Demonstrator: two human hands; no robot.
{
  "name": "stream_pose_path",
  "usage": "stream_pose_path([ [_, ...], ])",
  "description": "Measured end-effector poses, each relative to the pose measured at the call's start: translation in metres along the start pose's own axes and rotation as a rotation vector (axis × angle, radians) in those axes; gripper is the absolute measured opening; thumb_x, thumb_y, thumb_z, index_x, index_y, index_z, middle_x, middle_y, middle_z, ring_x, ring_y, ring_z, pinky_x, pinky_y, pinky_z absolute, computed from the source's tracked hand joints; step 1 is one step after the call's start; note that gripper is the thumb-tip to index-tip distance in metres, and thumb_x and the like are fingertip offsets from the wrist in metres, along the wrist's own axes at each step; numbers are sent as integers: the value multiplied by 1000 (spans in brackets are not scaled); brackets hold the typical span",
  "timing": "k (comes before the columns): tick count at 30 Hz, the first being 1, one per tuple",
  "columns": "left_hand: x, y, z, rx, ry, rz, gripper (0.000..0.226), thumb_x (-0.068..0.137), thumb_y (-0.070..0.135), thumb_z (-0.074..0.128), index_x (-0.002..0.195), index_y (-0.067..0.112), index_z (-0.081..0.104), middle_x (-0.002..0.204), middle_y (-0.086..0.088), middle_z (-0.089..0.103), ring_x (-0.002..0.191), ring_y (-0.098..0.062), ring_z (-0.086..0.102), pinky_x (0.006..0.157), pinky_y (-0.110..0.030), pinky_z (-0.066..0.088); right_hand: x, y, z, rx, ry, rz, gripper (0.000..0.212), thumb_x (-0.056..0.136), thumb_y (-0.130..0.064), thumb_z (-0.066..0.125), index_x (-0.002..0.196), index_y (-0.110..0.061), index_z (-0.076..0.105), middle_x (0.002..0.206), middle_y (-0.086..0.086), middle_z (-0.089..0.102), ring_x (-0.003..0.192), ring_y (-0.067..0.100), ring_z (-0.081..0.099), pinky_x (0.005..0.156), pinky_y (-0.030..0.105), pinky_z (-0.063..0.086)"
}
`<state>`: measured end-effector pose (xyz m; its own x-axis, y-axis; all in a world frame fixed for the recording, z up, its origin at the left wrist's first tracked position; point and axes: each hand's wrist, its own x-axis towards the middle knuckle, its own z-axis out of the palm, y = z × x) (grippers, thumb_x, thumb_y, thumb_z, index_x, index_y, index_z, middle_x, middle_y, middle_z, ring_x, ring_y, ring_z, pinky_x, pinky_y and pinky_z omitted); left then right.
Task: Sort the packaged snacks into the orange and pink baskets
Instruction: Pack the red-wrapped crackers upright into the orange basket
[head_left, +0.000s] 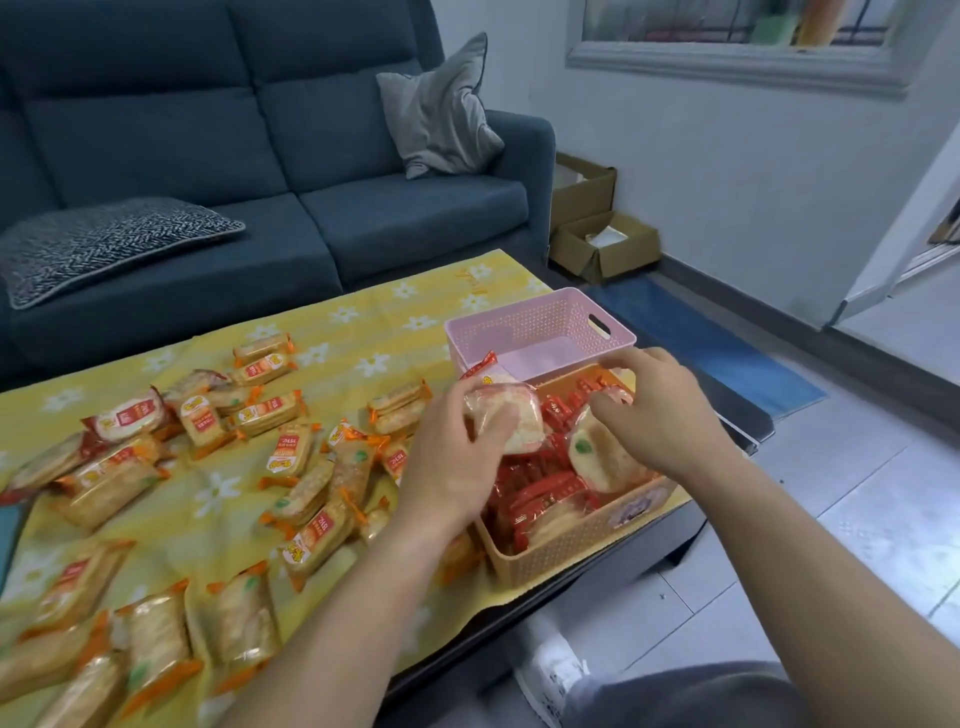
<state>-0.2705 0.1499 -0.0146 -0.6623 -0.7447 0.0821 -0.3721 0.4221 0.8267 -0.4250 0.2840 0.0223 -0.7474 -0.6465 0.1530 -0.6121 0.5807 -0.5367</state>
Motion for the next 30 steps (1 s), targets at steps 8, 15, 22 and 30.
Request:
stream_pose_path([
  [8, 2, -9, -9, 119, 30, -24, 17, 92, 17, 60, 95, 34, 57, 100, 11, 59, 90, -12, 60, 76, -30, 51, -4, -23, 18, -236, -386, -326, 24, 83, -20, 66, 102, -34, 70, 94, -18, 69, 88, 6, 64, 80, 31, 57],
  [15, 3, -6, -19, 63, 13, -10, 14, 91, 17, 61, 89, 31, 60, 91, 10, 65, 79, -11, 61, 66, -28, 50, -10, -34, 48, -512, -539, -398, 32, 88, -14, 62, 113, -31, 72, 102, -7, 73, 91, 19, 69, 76, 38, 61],
  [22, 1, -1, -30, -58, 62, -35, 13, 92, 14, 61, 88, 26, 66, 86, 12, 66, 67, -6, 57, 59, -24, 42, 2, -33, 14, -192, -374, -356, 26, 88, -19, 63, 106, -32, 76, 101, -16, 72, 92, 2, 65, 78, 22, 54],
  [30, -4, 13, -42, -379, -80, -109, 13, 97, 14, 59, 98, 18, 71, 90, -8, 75, 58, -17, 66, 48, -23, 43, -2, -31, -10, 275, -167, -113, 11, 89, -19, 68, 89, -27, 77, 73, -11, 74, 71, 1, 67, 65, 22, 54],
])
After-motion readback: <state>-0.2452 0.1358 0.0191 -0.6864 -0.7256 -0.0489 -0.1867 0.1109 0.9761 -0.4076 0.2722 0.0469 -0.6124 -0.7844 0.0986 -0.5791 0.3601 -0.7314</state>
